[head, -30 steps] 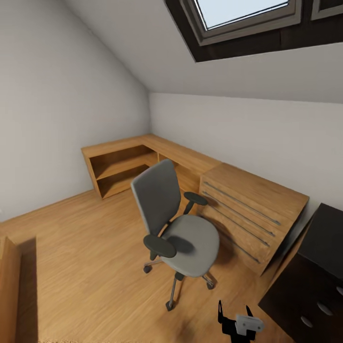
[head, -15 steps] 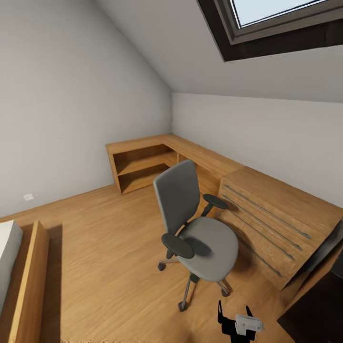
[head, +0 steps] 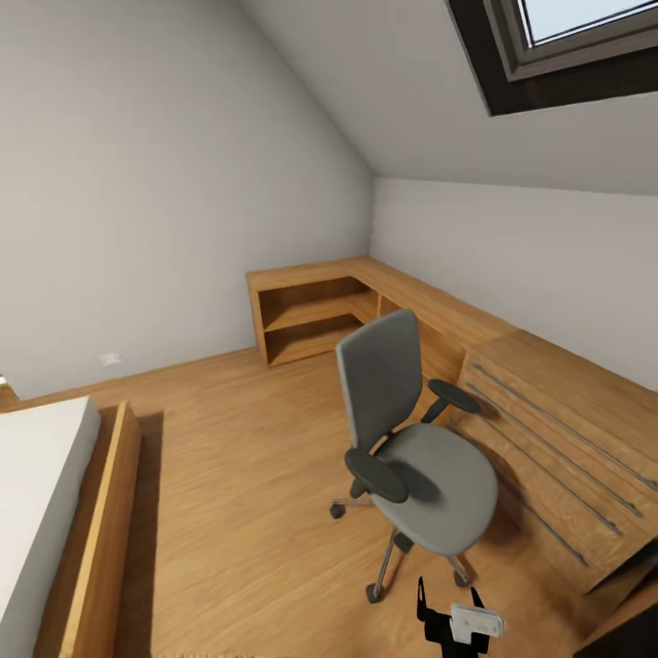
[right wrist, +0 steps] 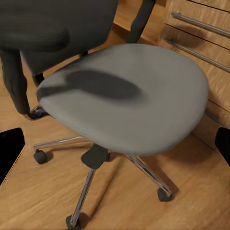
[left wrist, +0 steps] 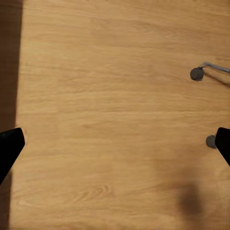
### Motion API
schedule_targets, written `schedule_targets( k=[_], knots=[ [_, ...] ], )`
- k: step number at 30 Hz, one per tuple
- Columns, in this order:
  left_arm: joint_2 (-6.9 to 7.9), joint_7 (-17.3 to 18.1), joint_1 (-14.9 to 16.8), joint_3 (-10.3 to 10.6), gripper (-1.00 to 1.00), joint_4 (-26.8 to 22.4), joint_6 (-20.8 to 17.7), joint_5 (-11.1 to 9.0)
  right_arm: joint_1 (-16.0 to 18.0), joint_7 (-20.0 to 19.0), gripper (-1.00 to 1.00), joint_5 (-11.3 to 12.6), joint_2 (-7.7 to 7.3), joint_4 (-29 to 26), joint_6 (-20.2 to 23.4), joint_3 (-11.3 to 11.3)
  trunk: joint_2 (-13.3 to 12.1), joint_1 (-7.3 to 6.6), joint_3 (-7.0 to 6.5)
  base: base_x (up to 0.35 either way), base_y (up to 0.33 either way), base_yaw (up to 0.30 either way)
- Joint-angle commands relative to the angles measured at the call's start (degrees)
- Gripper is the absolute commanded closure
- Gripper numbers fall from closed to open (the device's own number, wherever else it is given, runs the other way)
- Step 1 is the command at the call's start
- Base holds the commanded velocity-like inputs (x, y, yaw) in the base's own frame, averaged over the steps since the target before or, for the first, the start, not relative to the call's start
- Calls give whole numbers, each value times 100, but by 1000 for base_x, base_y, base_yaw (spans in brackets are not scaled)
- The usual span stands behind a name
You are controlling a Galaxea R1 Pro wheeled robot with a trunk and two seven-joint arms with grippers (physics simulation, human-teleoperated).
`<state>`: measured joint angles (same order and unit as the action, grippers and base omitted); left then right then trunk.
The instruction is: In the bedroom, organize the workspace by keeping the computer under the desk, ensuring the monitor is on the desk, placing the keyboard on the desk next to the monitor, placing the mouse on the desk next to the keyboard, moving the folder from the swivel chair onto the desk next to the mouse, stacking the notebook on top of the folder with the pen on top of the notebook, and positioning the swivel chair next to the desk.
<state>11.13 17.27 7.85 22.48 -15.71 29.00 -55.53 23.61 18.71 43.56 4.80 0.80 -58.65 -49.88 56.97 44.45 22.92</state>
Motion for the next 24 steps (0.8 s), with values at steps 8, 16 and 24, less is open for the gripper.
schedule_targets(
  k=[8,16,24],
  knots=[
    [-72,31,6,30,-100,7,44,-55,4,54,-100,-5,3,8,8,-54,4,0,6,0,0,282],
    [-160,23,6,22,-100,7,232,-52,4,54,-100,-5,3,8,11,-57,4,0,6,0,0,282],
    [-169,22,6,20,-100,7,269,-54,4,54,-100,-5,3,8,20,-57,4,0,6,0,0,282]
  ],
)
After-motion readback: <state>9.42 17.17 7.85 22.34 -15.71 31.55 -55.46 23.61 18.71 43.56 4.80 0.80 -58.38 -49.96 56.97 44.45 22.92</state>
